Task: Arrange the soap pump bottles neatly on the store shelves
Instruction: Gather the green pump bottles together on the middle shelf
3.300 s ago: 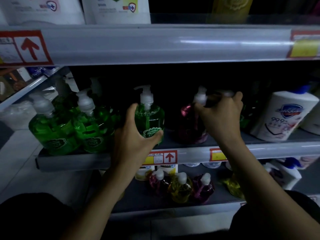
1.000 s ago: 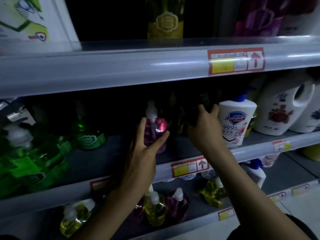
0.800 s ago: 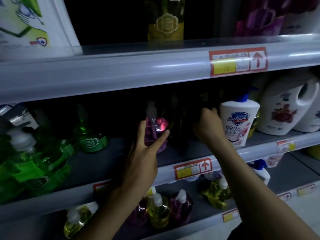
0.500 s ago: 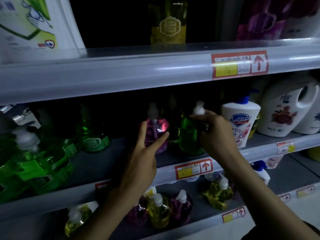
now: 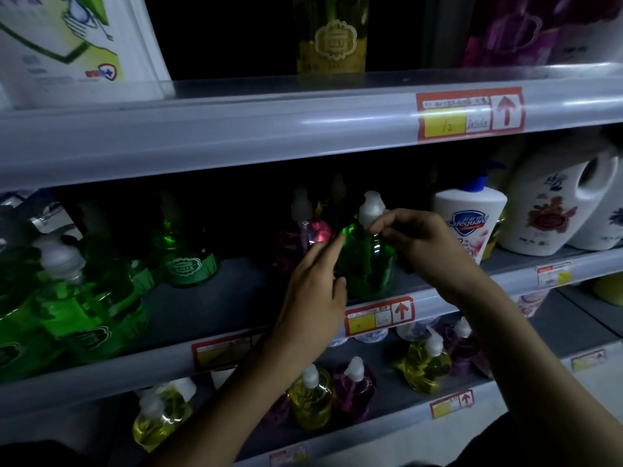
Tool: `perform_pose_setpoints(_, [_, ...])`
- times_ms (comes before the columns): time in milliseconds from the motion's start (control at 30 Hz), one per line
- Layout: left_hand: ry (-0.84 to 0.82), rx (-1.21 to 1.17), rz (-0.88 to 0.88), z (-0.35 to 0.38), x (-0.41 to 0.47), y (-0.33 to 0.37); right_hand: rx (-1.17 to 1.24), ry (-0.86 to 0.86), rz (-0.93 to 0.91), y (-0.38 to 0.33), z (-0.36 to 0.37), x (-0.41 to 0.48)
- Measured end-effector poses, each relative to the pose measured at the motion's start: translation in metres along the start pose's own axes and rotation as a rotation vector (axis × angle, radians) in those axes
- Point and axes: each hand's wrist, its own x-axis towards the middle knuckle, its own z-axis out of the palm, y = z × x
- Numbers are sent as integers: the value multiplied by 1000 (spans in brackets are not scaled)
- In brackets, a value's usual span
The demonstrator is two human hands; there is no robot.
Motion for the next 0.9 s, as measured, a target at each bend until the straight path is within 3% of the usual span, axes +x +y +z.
perform_pose_setpoints(133, [-3, 18, -43, 9, -3, 0, 33, 152, 170, 15, -2, -10])
perform_pose_setpoints(267, [-109, -44, -258, 15, -1, -12, -71, -65, 320, 30, -1, -15])
perform_pose_setpoints(433, [-47, -193, -311, 28, 10, -18, -142, -164, 232, 44, -1, -15])
perform_pose_setpoints(633, [124, -278, -230, 32, 2, -13, -177, -49, 89, 29, 0, -32])
perform_pose_setpoints(767, [226, -241, -94, 6, -9, 9, -174, -1, -28, 6, -4, -41])
perform_pose_setpoints(900, [335, -172, -96, -26, -34, 11, -194, -13, -155, -22, 18, -43])
